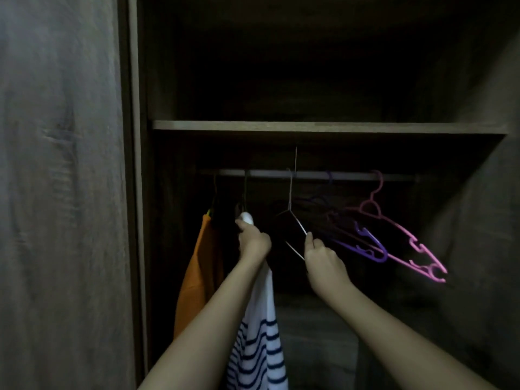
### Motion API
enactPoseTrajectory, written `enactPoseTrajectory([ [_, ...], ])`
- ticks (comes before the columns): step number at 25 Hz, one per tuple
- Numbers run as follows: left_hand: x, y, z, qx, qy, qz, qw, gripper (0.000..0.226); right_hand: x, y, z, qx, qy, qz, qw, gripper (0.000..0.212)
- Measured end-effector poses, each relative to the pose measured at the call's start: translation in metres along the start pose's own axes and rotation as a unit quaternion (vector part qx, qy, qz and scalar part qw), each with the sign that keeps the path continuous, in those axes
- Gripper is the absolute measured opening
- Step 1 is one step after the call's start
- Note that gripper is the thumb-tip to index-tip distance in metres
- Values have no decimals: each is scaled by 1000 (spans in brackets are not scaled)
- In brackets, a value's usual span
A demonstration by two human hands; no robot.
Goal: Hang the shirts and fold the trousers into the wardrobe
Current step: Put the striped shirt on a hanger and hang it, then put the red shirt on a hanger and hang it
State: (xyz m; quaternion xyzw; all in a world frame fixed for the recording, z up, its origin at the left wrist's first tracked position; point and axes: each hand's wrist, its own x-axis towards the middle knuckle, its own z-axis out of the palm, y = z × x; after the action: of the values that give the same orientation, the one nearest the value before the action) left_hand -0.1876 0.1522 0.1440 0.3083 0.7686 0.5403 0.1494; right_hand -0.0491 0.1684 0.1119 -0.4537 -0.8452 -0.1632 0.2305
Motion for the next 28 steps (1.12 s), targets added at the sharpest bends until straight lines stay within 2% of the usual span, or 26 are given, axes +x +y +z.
enactPoseTrajectory([
  [3,-21,-4,-2,28,-19,50,998,64,-13,1,0,6,-16,-4,1000,67],
  [5,-49,-12,3,46,-17,71,996,69,-27,4,-3,21,-14,-2,1000,66],
  [9,-112,-57,2,114,20,163,980,67,-64,14,0,64,96,-60,991,59],
  [12,-161,-109,-13,187,77,179,963,60,-107,5,11,111,92,-126,981,54],
  [14,-186,-150,-26,236,83,186,950,58,-139,-10,28,132,59,-163,976,49],
  [18,-242,-245,-85,338,72,125,930,56,-203,-67,50,179,-58,-219,957,55],
  [20,-263,-287,-128,363,92,78,924,56,-225,-105,56,182,-107,-280,937,62],
  [23,-281,-326,-194,409,125,28,903,58,-242,-168,56,209,-127,-341,908,65],
  [28,-302,-396,-321,456,175,-65,870,58,-258,-315,54,267,-164,-420,852,61],
])
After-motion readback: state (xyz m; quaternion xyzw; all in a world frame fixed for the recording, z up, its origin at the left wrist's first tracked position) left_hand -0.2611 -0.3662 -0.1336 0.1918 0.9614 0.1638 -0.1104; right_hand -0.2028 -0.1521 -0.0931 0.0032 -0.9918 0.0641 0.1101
